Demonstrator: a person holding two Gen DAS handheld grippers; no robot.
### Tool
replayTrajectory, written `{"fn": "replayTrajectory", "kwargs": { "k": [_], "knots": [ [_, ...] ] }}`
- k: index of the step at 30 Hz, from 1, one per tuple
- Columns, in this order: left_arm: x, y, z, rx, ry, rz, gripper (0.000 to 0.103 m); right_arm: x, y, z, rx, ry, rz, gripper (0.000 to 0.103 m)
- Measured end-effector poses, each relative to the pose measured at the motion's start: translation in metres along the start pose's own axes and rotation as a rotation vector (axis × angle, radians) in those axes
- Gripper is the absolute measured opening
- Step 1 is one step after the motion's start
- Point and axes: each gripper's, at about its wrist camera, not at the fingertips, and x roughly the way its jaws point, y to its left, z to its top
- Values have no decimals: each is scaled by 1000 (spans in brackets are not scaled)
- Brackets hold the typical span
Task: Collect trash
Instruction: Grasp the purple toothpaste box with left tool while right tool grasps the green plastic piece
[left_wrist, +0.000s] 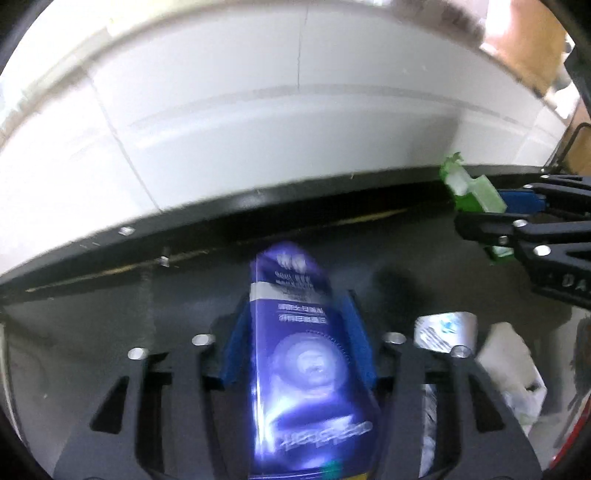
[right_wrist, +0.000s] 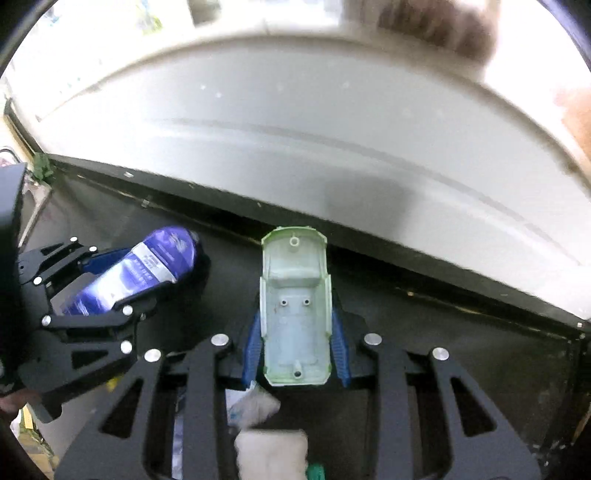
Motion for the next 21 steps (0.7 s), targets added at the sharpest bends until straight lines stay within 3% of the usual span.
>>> {"fn": "replayTrajectory", "kwargs": {
  "k": [4,8,9,10,12,21],
  "knots": [
    [-35,4,-8,-19,-29,1,26,-36,12,-15,-31,-35,-8,33],
    [-49,19,-40,-50,-8,-21,27,-63,19,-35,-12,-61,-21,33],
    [-49,21,-44,-56,-1,-27,35,-68,18,-40,2,-68,-21,33],
    [-48,19,-52,-57,13,-33,64,-76,18,-47,23,-79,-21,33],
    [-50,17,-59,-64,2,-32,87,-85,16,-57,56,-83,-26,33],
    [11,-1,-36,-136,88,8,87,-93,-2,-94,132,-57,-31,33]
  ]
}}
